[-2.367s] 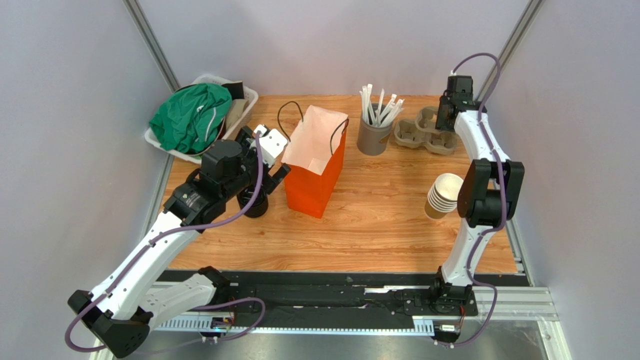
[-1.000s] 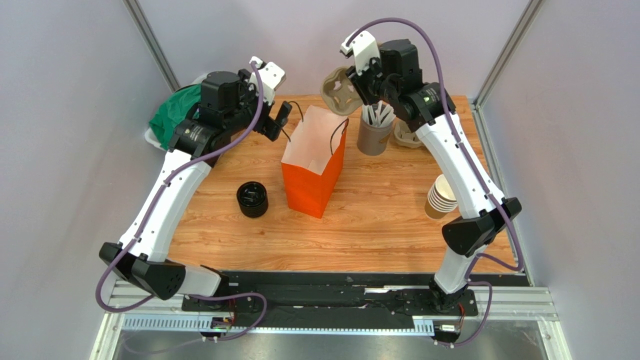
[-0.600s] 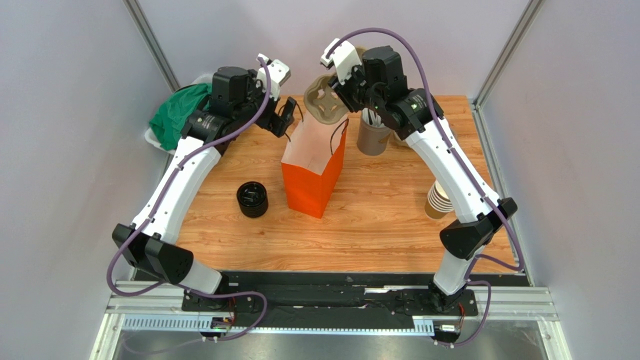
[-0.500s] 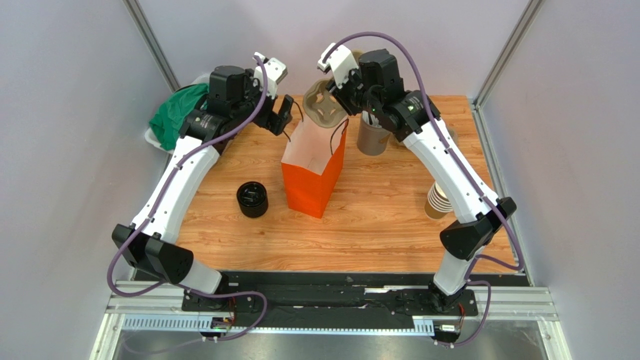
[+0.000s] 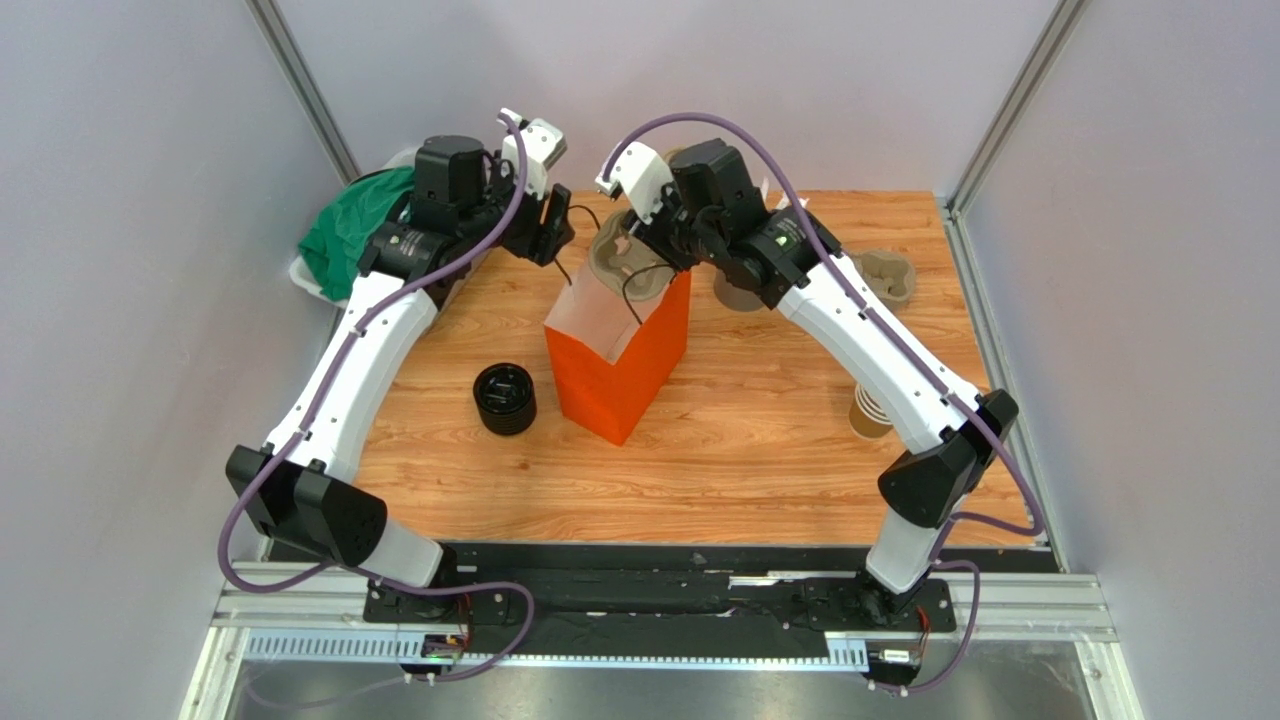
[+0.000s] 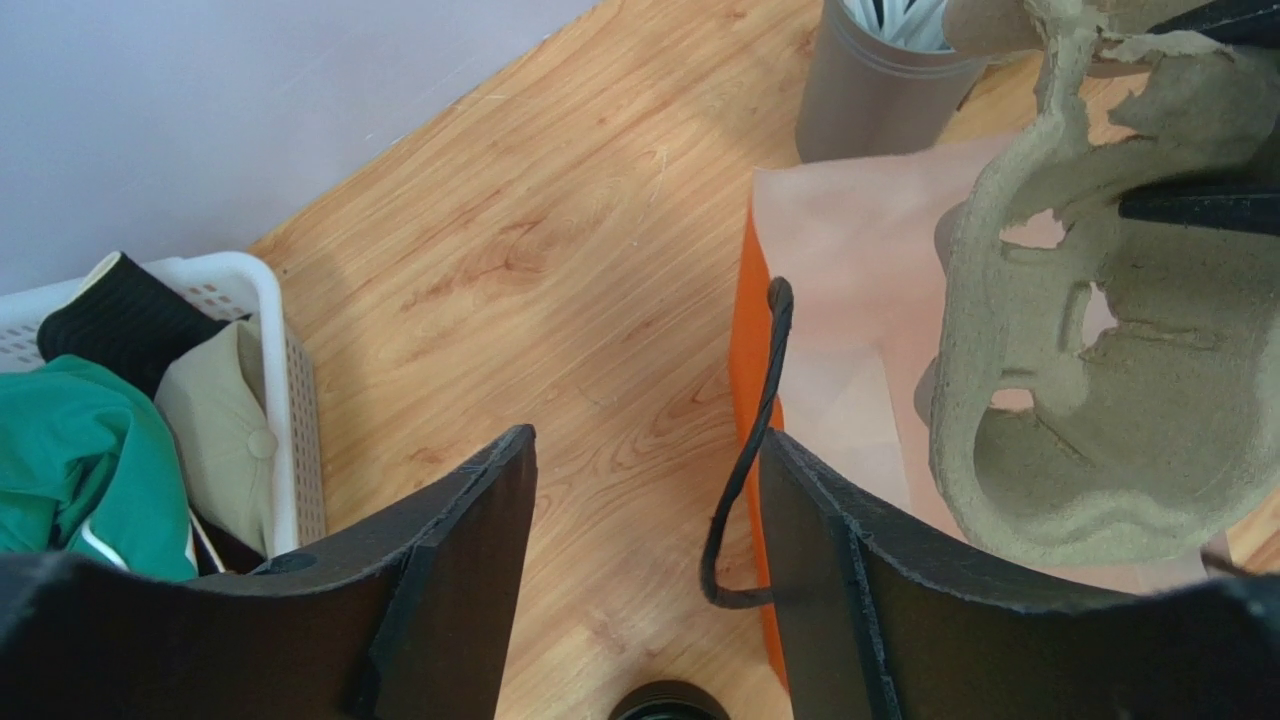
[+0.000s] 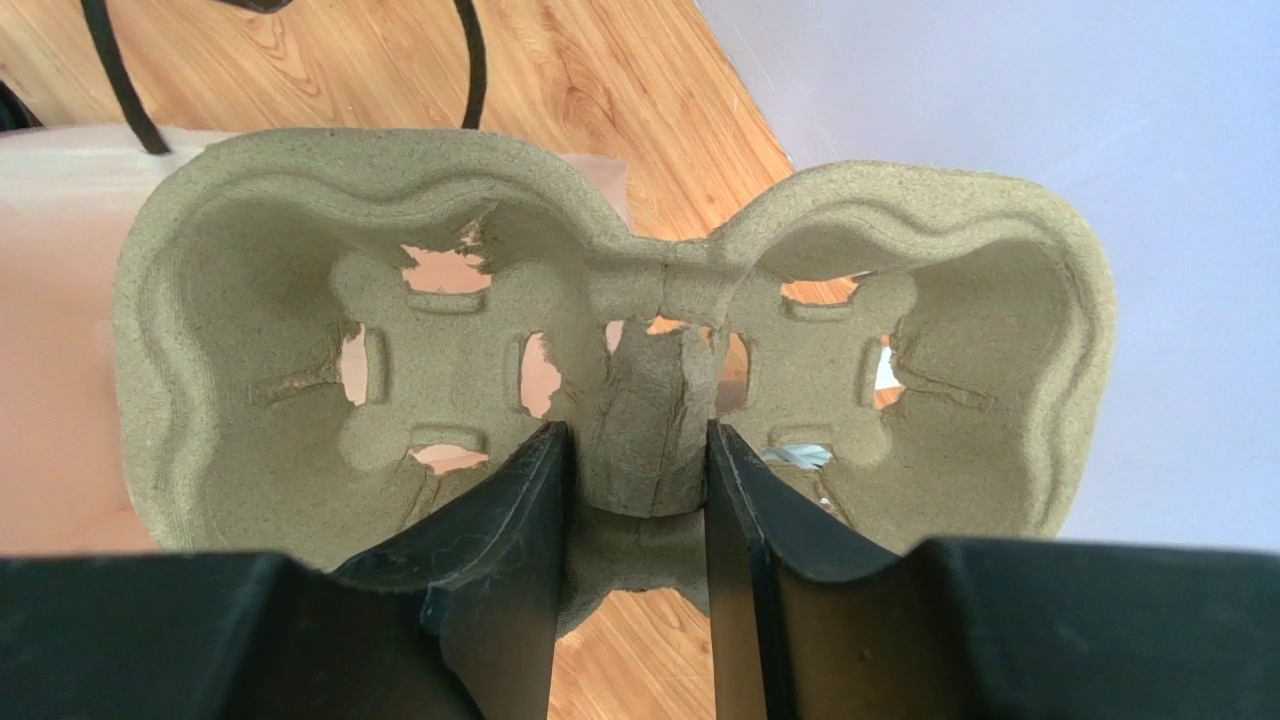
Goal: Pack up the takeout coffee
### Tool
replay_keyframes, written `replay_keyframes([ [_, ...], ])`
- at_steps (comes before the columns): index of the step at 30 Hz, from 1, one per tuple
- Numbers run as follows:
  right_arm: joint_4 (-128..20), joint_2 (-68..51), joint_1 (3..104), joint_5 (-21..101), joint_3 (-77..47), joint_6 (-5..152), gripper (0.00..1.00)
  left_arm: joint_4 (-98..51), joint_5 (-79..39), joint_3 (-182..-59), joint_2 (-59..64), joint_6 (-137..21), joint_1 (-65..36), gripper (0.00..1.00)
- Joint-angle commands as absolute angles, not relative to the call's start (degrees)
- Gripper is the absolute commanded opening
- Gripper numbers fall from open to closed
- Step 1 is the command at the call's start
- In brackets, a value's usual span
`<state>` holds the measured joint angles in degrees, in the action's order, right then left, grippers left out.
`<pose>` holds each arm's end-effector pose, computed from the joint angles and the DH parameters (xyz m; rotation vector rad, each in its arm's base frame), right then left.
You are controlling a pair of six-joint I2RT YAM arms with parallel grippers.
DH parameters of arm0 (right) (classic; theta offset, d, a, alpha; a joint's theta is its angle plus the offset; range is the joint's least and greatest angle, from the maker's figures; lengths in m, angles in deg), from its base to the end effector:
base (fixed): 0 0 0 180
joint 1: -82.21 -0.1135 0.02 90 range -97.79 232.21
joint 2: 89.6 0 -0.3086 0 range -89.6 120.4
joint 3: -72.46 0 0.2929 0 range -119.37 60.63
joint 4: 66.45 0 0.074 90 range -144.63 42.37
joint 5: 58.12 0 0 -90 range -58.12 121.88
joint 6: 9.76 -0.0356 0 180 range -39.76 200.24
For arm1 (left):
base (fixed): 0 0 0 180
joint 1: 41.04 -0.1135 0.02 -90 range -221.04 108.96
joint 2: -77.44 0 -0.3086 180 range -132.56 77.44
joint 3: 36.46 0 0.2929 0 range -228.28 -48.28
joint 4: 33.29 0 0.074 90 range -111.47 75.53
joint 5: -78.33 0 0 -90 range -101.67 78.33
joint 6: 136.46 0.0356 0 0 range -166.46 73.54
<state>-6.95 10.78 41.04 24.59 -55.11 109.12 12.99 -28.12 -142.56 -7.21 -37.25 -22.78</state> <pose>0.3255 0.2787 0.4925 -1.1604 1.7857 -0.0093 0.3406 -0.1230 0.4825 0.6536 1.8968 -0.3886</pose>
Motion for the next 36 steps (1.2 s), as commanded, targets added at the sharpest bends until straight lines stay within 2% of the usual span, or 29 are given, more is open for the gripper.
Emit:
replay_keyframes([
  [1,-12.2,7.3,40.3,18.1,-55.2,110.8,0.24,10.7,-30.0,-142.4,-6.0,-38.3,-23.5,0.64],
  [8,-13.6,6.6,40.5,14.5,-57.7,111.1,0.24,10.3,-30.1,-141.4,-5.3,-39.0,-23.6,0.61],
  [14,-17.4,5.9,40.5,8.7,-57.3,110.2,0.24,10.2,-30.5,-140.8,-4.6,-39.5,-23.7,0.54],
  [36,-15.3,7.3,36.7,10.3,-56.1,96.9,0.22,8.7,-29.5,-138.5,-3.3,-41.0,-23.8,0.56],
])
